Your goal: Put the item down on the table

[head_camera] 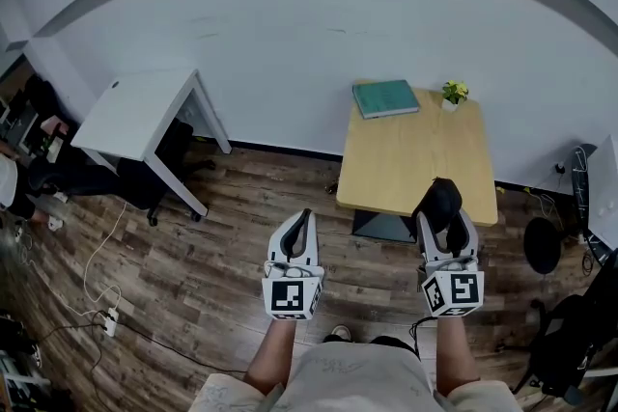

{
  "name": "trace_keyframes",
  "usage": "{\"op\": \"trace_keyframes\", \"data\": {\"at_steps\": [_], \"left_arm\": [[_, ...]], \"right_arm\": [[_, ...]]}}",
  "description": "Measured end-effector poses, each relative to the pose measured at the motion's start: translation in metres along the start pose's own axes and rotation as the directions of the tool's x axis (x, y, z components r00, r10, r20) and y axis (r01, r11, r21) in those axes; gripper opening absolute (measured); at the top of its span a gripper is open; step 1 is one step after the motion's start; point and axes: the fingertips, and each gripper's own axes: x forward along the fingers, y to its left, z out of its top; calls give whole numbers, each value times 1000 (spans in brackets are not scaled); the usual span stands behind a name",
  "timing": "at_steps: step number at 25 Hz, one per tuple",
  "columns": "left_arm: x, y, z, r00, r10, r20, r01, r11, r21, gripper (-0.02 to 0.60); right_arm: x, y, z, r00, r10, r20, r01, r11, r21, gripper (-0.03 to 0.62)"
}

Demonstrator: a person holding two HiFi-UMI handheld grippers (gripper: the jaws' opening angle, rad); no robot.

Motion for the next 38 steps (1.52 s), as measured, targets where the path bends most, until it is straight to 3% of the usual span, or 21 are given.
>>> {"op": "trace_keyframes", "data": {"at_steps": [13,38], "left_arm": [[55,3,-16,999,8,-35,-7,1000,26,8],[277,-89,-27,996,-51,-78,59,993,102,8]], "right_arm": [[47,-34,-24,1000,4,-31,-3,999,34,275],[172,-235,-55,998,-61,-29,64,992,109,275]]}}
